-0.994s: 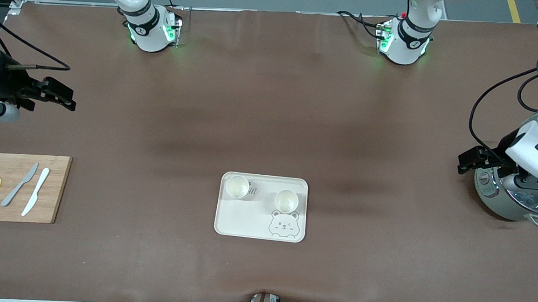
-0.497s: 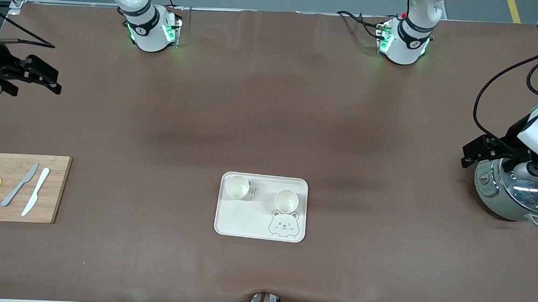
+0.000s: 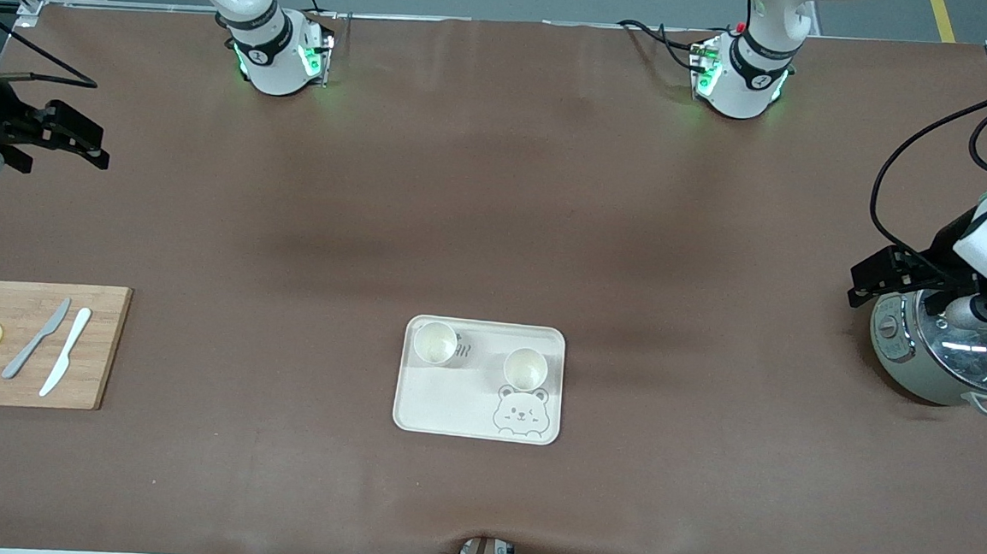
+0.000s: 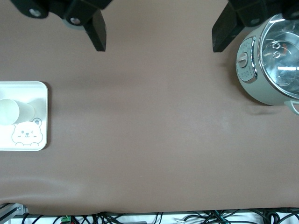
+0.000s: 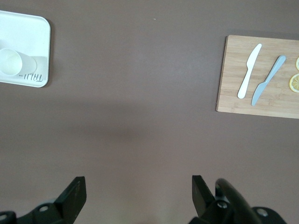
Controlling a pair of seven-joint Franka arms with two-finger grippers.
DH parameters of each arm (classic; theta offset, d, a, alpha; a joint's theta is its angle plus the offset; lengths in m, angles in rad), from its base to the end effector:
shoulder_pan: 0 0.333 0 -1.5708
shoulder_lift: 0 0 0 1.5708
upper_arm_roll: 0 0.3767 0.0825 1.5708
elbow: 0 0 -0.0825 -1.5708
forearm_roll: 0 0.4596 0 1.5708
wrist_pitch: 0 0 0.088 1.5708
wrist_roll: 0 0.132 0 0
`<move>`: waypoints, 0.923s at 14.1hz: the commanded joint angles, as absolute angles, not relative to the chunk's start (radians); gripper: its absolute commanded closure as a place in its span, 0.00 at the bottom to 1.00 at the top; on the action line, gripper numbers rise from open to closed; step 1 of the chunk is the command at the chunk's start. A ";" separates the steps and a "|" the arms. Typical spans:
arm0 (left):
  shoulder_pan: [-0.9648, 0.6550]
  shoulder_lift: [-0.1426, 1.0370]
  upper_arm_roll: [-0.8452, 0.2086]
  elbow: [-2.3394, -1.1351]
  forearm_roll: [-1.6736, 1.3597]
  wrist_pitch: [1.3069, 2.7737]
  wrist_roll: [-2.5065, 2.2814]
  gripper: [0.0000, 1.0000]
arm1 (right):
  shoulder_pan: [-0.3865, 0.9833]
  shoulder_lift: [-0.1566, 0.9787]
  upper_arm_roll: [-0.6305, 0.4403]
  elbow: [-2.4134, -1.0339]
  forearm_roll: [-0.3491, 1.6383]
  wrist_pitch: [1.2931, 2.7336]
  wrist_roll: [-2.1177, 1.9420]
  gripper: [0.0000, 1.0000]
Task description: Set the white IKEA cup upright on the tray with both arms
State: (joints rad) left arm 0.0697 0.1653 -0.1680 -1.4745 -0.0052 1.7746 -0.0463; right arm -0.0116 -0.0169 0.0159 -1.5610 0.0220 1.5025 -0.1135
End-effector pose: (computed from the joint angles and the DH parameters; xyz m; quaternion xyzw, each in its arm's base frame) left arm 0.7093 -0.0609 0.6242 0.9972 -0.0235 0.0671 0.0211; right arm 0.6158 0.0058 0.6703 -0.9980 -0.0594 0.0202 0.0120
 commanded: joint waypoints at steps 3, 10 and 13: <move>0.078 0.170 -0.170 -1.456 -0.020 1.756 -0.057 0.00 | -0.045 -0.044 0.032 -1.588 0.031 1.503 -0.155 0.00; 0.071 0.170 -0.169 -1.457 -0.014 1.755 -0.051 0.00 | -0.044 -0.044 0.034 -1.586 0.031 1.503 -0.149 0.00; 0.072 0.173 -0.169 -1.456 -0.024 1.756 -0.057 0.00 | -0.044 -0.044 0.032 -1.586 0.031 1.502 -0.149 0.00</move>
